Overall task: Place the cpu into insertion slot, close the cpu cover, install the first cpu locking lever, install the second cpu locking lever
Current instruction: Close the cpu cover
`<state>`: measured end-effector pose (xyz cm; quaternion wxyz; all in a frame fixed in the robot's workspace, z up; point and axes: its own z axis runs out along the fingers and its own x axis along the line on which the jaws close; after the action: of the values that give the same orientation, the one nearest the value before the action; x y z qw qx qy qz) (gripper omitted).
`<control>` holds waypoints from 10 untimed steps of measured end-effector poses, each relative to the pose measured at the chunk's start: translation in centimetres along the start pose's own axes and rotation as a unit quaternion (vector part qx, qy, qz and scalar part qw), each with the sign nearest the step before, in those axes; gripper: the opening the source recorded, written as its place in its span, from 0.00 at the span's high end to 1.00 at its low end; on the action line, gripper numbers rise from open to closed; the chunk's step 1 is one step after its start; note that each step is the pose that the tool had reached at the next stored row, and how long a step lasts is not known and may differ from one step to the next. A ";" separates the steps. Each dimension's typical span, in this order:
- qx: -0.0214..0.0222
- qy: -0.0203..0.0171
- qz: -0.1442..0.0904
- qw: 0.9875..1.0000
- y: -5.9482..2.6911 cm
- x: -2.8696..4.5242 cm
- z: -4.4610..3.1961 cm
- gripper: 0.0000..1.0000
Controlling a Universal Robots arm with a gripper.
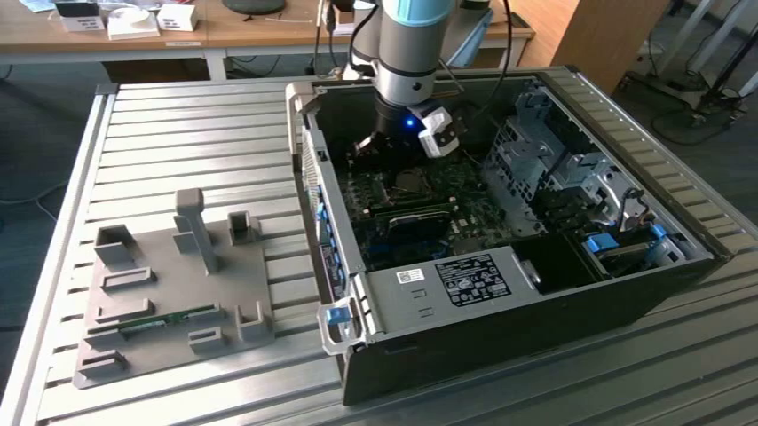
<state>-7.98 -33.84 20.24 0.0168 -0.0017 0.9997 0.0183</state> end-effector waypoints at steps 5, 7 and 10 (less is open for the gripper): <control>0.000 0.000 0.000 1.000 0.03 -0.02 -0.73 0.89; 0.000 0.000 0.000 1.000 0.04 -0.04 -1.18 0.89; 0.000 0.000 0.000 1.000 0.06 -0.05 -1.53 0.89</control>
<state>-7.98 -33.84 21.77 0.0168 -0.0017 0.9997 0.0182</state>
